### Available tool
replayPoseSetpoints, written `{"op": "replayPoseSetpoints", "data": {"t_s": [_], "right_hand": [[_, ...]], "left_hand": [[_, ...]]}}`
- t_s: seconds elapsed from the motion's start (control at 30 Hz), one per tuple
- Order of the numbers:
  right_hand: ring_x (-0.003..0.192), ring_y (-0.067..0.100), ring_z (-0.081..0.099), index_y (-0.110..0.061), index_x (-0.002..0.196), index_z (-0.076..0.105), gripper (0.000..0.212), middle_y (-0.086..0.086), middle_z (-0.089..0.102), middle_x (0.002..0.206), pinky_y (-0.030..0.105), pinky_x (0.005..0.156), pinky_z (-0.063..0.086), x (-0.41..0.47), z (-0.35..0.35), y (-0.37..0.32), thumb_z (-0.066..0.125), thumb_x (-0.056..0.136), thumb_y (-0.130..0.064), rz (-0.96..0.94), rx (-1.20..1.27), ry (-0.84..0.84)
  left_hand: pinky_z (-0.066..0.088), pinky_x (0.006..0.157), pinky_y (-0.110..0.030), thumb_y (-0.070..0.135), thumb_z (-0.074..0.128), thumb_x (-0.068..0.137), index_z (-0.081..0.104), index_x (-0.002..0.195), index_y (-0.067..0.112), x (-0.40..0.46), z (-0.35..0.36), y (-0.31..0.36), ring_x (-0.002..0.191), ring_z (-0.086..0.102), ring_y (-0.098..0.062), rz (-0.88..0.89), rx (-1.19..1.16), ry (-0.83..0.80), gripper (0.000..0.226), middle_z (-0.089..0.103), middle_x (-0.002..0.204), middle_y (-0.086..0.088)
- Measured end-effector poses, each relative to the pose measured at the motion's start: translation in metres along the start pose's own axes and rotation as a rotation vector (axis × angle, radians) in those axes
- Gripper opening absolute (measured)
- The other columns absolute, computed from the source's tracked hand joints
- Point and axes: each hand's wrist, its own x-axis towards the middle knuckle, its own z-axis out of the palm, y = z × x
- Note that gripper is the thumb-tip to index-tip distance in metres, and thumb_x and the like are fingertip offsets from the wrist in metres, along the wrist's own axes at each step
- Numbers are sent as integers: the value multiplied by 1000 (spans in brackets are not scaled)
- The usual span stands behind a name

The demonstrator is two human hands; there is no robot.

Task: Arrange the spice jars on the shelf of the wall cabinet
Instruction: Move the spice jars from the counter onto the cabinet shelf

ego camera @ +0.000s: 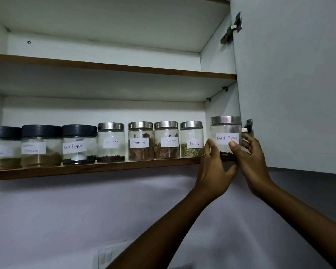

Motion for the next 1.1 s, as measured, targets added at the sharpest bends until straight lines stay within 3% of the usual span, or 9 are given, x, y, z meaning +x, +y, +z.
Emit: {"op": "replayPoseSetpoints", "data": {"t_s": [0.1, 0.23, 0.4, 0.57, 0.73, 1.1], "right_hand": [[114, 11, 50, -18, 139, 37, 51, 4, 48, 136, 27, 92, 45, 21, 5, 10, 56, 92, -26, -30, -29, 14], [122, 21, 50, -14, 137, 38, 47, 11, 49, 136, 42, 103, 43, 39, 12, 26, 53, 94, -22, -5, -10, 26], [115, 19, 54, -9, 134, 43, 41, 10, 54, 130, 27, 92, 44, 42, 14, 49, 51, 95, -19, -1, -57, 9], [112, 15, 55, -12, 134, 45, 40, 9, 56, 129, 35, 101, 44, 45, 8, 60, 48, 96, -24, 19, -74, -87], [127, 20, 47, -16, 140, 42, 50, 5, 55, 134, 52, 112, 25, 51, 1, 78, 46, 95, -37, 20, -265, -117], [125, 21, 48, -12, 140, 41, 53, 9, 57, 131, 47, 108, 35, 46, 5, 92, 54, 92, -33, -56, -326, -62]], "left_hand": [[16, 118, -33, 37, 61, 88, -18, 146, 9, 14, 7, 0, 146, 2, -23, -25, 40, -45, 102, -8, 159, -8], [18, 119, -37, 37, 61, 88, -19, 145, 4, 31, 11, -5, 146, 7, -25, -66, 70, -64, 104, -5, 159, -11], [11, 118, -31, 33, 60, 89, -14, 147, 8, 44, 19, -18, 146, 0, -25, -78, 105, -44, 97, -11, 158, -10], [10, 118, -32, 33, 59, 89, -13, 148, 8, 51, 29, -25, 146, -2, -26, -80, 131, -51, 96, -12, 158, -11], [7, 119, -34, 32, 57, 91, -16, 147, 7, 51, 40, -28, 146, -9, -26, -108, 191, -36, 95, -18, 157, -11], [-4, 117, -29, 22, 49, 95, -13, 147, 4, 48, 56, -25, 146, -12, -23, -140, 338, 94, 83, -15, 157, -14]]}}
